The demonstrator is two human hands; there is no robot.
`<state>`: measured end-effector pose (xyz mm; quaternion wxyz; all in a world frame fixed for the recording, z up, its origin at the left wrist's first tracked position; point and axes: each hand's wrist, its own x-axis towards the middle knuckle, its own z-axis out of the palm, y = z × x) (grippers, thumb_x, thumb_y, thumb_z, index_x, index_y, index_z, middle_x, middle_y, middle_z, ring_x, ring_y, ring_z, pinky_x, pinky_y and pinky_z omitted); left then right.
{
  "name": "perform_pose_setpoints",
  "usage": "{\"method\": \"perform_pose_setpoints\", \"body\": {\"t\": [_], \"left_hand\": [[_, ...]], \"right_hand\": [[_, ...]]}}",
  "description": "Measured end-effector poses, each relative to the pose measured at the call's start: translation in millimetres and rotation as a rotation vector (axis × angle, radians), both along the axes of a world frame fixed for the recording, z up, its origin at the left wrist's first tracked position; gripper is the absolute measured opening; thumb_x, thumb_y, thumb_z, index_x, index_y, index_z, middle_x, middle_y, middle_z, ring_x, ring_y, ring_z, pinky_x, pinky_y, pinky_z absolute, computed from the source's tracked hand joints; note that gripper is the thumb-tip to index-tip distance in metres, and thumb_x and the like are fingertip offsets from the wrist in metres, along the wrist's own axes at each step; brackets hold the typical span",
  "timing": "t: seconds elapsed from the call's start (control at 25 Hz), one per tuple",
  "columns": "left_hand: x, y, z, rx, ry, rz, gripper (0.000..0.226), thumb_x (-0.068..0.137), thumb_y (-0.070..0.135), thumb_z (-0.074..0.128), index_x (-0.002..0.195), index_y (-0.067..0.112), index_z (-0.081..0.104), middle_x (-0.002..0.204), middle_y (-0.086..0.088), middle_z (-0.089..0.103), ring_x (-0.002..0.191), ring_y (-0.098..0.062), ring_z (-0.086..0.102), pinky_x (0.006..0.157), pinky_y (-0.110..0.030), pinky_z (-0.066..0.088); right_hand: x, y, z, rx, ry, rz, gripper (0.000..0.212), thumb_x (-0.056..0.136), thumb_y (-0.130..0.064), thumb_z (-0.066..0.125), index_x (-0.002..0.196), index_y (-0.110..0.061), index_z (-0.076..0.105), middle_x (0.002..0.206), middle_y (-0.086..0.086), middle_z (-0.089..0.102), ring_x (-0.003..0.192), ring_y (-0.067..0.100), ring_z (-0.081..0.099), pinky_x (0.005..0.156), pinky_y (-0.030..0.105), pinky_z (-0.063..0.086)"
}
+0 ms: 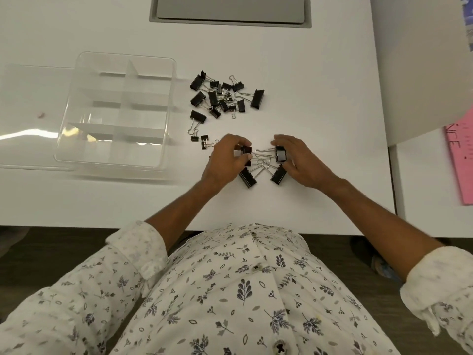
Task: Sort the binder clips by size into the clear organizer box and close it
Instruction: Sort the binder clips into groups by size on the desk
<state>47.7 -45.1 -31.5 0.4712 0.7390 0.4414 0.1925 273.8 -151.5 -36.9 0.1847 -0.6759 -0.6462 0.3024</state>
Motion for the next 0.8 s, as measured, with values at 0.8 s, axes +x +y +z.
{"method": "perform_pose_setpoints", "body": {"t": [0.8], "left_hand": [[8.8, -46.8, -13.3, -0.042, 0.005, -0.343, 0.054, 0.099, 0.012, 0.065, 0.150, 0.013, 0.047, 0.134, -0.004, 0.058, 0.102, -0.015, 0.064, 0.083, -0.018, 0.057]], "right_hand": [[-2.6, -49.1, -30.0, 0.038, -0.521, -0.032, 0.067, 0.107, -0.060, 0.025, 0.165, -0.027, 0.017, 0.174, -0.001, 0.008, 0.161, 0.025, -0.002, 0.128, 0.057, 0.013]]}}
